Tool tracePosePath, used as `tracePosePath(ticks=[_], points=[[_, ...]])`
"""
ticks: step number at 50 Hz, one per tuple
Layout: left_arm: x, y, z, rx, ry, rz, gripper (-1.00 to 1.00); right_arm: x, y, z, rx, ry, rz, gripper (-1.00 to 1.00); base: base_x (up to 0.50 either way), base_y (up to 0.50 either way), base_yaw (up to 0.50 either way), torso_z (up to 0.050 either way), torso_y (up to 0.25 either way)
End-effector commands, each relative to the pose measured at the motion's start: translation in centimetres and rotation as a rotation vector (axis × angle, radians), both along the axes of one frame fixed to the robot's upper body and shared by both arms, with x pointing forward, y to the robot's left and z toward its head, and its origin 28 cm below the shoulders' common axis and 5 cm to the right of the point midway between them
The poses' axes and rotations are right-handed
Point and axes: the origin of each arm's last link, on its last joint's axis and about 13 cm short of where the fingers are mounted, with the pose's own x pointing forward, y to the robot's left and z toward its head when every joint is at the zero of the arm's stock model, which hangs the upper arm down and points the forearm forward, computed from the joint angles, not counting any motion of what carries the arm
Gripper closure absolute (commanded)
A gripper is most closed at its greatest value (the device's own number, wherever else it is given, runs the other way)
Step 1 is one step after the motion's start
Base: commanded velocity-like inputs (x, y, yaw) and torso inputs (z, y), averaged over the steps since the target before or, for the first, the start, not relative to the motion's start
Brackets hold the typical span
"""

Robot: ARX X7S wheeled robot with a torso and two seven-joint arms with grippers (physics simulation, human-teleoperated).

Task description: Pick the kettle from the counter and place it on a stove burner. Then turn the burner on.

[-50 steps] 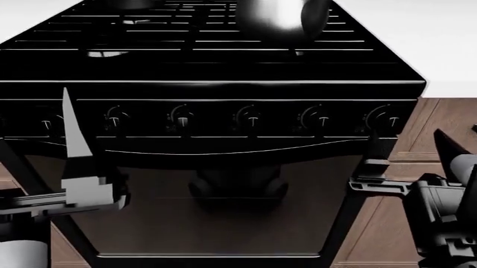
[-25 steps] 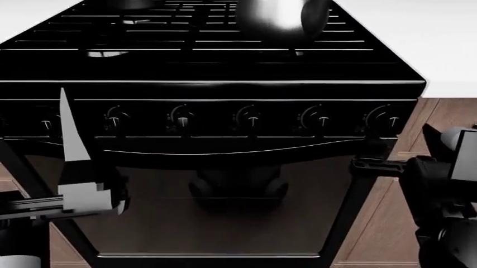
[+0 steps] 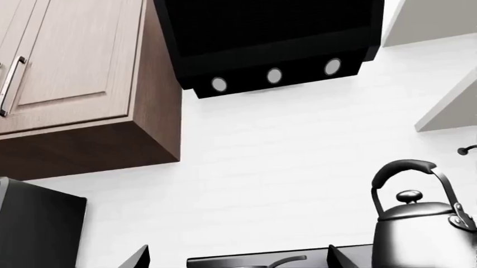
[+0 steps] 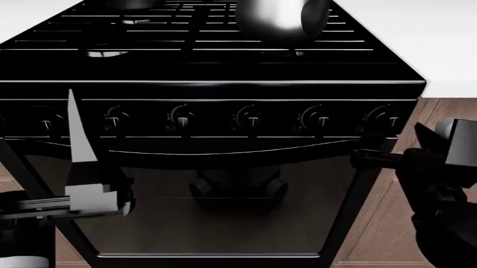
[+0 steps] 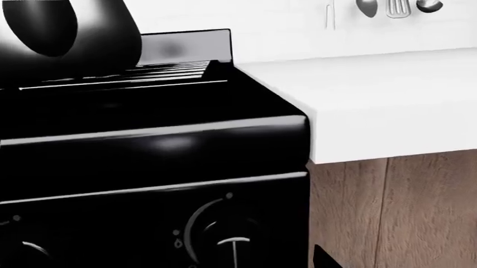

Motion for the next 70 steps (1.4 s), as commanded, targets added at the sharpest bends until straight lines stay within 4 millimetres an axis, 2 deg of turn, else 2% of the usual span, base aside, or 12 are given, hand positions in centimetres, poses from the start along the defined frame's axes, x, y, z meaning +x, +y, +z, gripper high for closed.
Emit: tracePosePath(ticks=[1,28,29,46,57,70], points=[[0.1,-0.1,-0.1,0.002,0.003,-0.003,-1.0,1.0,-0.2,-0.6,0.016,0.027,0.005,-1.0,0.0,0.0,0.0,0.0,0.0],[0.2,-0.1,-0.1,0.003,0.009,-0.007,-1.0,2.5,-0.6,-0.1,0.029,0.05,-0.01,-1.0,0.0,0.0,0.0,0.0,0.0],[0.2,-0.1,-0.1,0.003,0.009,-0.007,-1.0,2.5,-0.6,-0.1,0.029,0.053,-0.009,1.0,0.0,0.0,0.0,0.0,0.0],[0.2,-0.1,-0.1,0.003,0.008,-0.008,-1.0,2.2,-0.5,-0.3,0.018,0.054,-0.012,1.0,0.0,0.0,0.0,0.0,0.0],[0.1,-0.1,-0.1,0.002,0.007,-0.01,-1.0,2.6,-0.5,0.4,-0.209,0.084,-0.083,1.0,0.01,0.0,0.0,0.0,0.0],[0.1,-0.1,0.0,0.0,0.007,-0.012,-1.0,2.7,-0.1,0.3,-0.291,0.089,-0.073,1.0,0.01,0.0,0.01,0.0,0.0]])
